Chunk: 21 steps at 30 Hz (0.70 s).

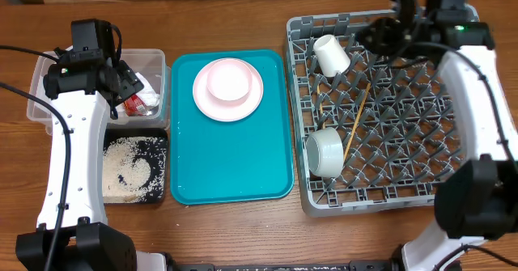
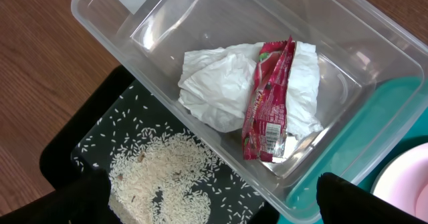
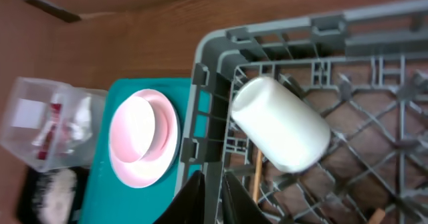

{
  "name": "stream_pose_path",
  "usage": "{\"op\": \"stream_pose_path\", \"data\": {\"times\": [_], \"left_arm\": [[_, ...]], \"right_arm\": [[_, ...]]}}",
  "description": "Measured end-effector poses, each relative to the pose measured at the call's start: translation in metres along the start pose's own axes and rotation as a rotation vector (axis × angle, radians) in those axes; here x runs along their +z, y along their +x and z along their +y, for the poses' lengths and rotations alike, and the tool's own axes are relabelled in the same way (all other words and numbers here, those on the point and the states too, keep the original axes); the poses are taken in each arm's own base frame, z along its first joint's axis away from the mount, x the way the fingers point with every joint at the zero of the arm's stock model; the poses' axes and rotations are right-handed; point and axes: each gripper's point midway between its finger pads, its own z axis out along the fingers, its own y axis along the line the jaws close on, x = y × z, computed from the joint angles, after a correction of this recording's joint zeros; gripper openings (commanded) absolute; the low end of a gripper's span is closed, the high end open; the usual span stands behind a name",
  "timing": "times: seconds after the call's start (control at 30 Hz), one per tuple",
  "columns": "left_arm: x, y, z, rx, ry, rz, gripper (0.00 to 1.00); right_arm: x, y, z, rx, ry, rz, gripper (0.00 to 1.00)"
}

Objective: Sort waste into correct bins and load items into the dishwasher
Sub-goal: 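Turn the cup upside down and lower it into the rack, then release the cup and raise the right gripper above the rack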

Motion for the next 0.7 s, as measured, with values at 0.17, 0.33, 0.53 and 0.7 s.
{"op": "stream_pose_path", "data": {"times": [0.17,0.33,0.53,0.7], "left_arm": [[0.000,0.000,0.000,0.000,0.000,0.000,1.00],[0.000,0.000,0.000,0.000,0.000,0.000,1.00],[0.000,0.000,0.000,0.000,0.000,0.000,1.00],[0.000,0.000,0.000,0.000,0.000,0.000,1.00]], "right_arm": [[0.030,0.005,0.025,-0.129,0.151,-0.005,0.13],[0.047,-0.003,0.034,-0.207,0.272,-0.060,0.13],[0.061,-0.011,0.019,-0.215,0.341,-0.092,0.16],[0.090,0.002,-0.003,-0.205,0.375,-0.038,0.18]]}}
